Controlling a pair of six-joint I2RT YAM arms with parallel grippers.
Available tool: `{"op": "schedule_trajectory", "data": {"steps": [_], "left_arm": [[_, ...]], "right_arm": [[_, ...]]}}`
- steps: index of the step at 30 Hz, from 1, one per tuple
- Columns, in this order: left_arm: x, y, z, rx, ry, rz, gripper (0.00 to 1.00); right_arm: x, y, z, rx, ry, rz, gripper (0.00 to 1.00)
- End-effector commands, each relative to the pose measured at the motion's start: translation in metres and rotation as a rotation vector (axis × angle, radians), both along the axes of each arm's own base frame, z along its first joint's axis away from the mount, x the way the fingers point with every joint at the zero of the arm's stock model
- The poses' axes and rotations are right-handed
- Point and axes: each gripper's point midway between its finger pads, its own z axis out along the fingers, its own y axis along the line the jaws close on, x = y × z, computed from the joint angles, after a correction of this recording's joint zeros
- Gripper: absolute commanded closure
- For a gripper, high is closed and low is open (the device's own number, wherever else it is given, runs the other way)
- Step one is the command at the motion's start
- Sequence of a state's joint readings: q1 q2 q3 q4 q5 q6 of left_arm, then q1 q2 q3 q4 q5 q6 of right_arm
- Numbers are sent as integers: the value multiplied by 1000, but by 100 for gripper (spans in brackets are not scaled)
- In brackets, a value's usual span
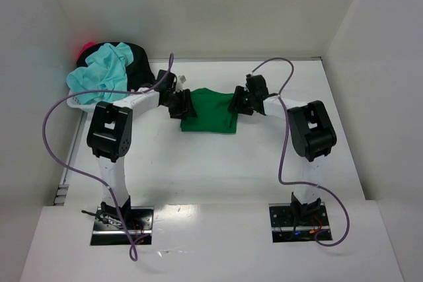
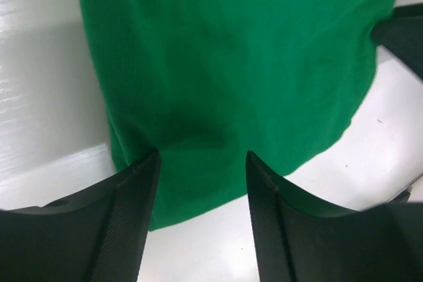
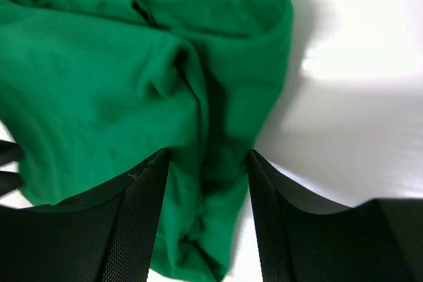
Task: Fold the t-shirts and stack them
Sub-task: Smooth out wrinkles on the folded tshirt
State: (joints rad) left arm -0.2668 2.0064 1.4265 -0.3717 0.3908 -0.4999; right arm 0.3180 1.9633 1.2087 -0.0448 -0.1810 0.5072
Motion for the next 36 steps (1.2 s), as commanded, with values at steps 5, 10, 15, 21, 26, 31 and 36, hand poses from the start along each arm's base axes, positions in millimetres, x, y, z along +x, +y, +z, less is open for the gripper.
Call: {"op": "schedule_trajectory", "data": {"steps": [5, 10, 15, 21, 26, 31, 36], "left_arm": [[-12, -9, -26, 5, 44, -37, 43], [-24, -9, -43, 18, 90, -46, 44], [-27, -13, -47, 21, 99, -57, 44], [-31, -10, -54, 37, 110, -60, 44], [-31, -10, -54, 37, 110, -60, 44], [-31, -10, -54, 37, 110, -60, 44], [-33, -9, -55, 42, 114, -67, 44]], "right_arm": [[39, 15, 35, 29, -129, 11, 43], [46, 12, 49, 26, -176, -10, 41], [48, 8, 41, -11, -146, -24, 41], [46, -15, 74, -40, -222, -117, 39], [45, 4, 81, 21, -238, -17, 39], [53, 19, 60, 54, -196, 36, 39], [64, 22, 42, 44, -162, 36, 40]]}}
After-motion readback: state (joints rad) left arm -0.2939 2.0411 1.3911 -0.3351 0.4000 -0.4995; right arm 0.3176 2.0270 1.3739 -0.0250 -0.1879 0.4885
